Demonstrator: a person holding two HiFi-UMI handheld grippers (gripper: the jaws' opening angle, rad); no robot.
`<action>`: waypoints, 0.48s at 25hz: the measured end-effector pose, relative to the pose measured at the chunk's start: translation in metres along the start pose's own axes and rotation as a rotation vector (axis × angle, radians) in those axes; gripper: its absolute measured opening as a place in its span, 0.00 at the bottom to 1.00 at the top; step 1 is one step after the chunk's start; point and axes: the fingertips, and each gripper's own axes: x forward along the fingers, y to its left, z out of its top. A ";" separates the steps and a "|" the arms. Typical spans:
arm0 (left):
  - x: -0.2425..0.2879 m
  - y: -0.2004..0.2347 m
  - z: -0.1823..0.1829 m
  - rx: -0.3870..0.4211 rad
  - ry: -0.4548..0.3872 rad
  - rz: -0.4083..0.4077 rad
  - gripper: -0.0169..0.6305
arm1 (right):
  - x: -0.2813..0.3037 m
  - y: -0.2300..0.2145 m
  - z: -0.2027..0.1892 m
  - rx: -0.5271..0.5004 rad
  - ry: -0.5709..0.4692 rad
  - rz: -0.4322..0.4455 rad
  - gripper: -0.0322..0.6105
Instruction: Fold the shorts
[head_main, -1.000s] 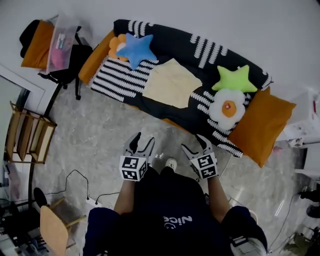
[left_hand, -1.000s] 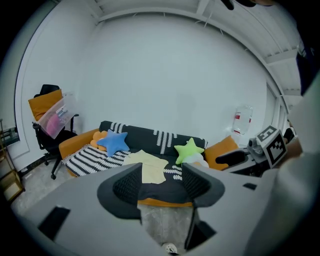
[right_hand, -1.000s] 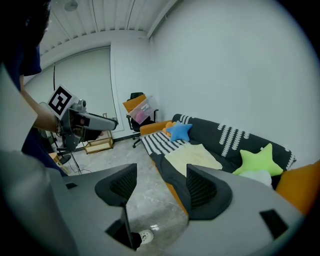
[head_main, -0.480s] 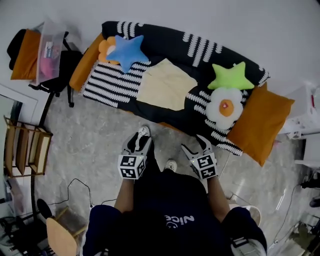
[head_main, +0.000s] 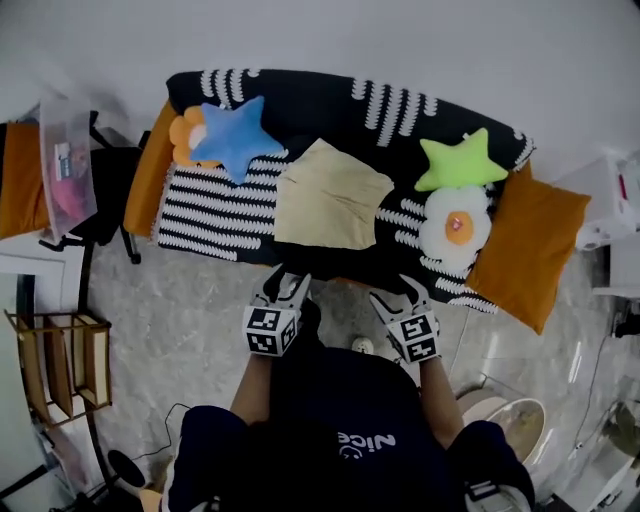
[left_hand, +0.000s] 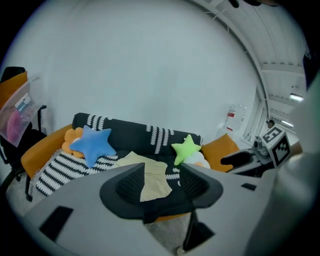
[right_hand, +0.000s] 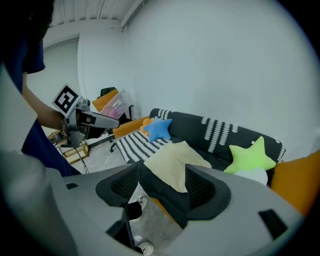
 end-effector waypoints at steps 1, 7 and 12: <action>0.007 0.007 0.009 0.022 0.005 -0.026 0.36 | 0.010 -0.001 0.009 0.006 0.001 -0.010 0.52; 0.034 0.045 0.037 0.108 0.059 -0.165 0.36 | 0.065 0.008 0.060 0.045 -0.007 -0.061 0.50; 0.048 0.064 0.049 0.147 0.081 -0.252 0.36 | 0.093 0.013 0.093 0.073 -0.027 -0.122 0.50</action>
